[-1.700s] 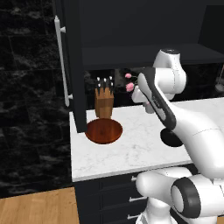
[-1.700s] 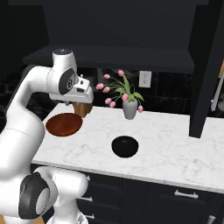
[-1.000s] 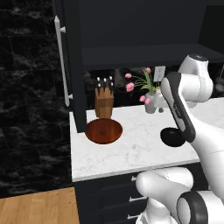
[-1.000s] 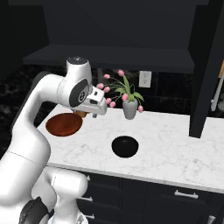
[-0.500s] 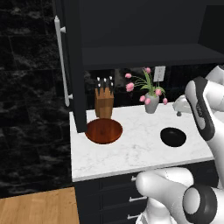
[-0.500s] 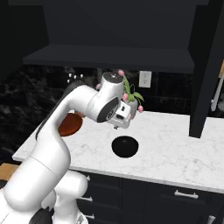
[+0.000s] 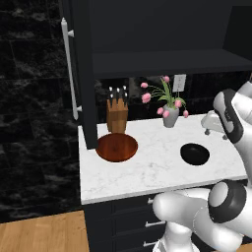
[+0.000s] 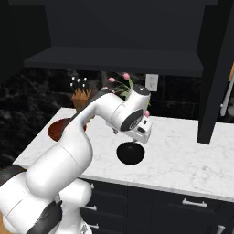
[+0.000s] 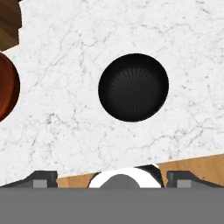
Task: Pick up the bowls on the counter and stack them on top of one another in the open cabinet. Place the smaller bowl on top of the larger bowl.
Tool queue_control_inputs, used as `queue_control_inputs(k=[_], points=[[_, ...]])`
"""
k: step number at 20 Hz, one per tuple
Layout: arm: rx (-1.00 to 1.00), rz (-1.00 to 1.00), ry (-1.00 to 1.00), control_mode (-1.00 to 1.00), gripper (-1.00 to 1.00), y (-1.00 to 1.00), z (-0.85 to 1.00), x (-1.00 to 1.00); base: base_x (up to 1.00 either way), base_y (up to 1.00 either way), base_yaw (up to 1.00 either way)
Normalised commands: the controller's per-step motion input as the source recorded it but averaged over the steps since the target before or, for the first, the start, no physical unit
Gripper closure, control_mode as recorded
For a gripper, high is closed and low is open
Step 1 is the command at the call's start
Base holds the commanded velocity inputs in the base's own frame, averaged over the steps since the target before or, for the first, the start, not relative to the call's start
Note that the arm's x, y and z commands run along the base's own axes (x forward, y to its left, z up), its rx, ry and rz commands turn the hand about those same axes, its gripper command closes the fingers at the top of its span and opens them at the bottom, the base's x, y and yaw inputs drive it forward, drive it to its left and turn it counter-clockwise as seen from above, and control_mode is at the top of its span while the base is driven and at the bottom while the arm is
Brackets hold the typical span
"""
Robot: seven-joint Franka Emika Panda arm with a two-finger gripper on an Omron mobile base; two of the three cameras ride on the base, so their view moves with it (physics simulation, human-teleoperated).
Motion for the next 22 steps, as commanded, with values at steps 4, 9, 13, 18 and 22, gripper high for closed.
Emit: queue_control_inputs(k=[4, 9, 13, 18, 22], points=[[0.0, -0.06, 0.09, -1.0, -1.0, -0.29, -0.64, 0.29, 0.0, 0.0, 0.0], [0.0, -0.04, 0.08, -1.0, -1.0, -0.34, -0.5, 0.29, 0.0, 0.0, 0.0], [0.0, -0.02, 0.1, -1.0, -1.0, -0.16, -0.4, 0.24, 0.0, 0.0, 0.0], [0.0, 0.0, 0.07, -1.0, -1.0, -0.02, -0.25, 0.16, 0.0, 0.0, 0.0], [0.0, 0.0, 0.01, -1.0, -1.0, -0.01, -0.32, 0.26, 0.0, 0.0, 0.0]])
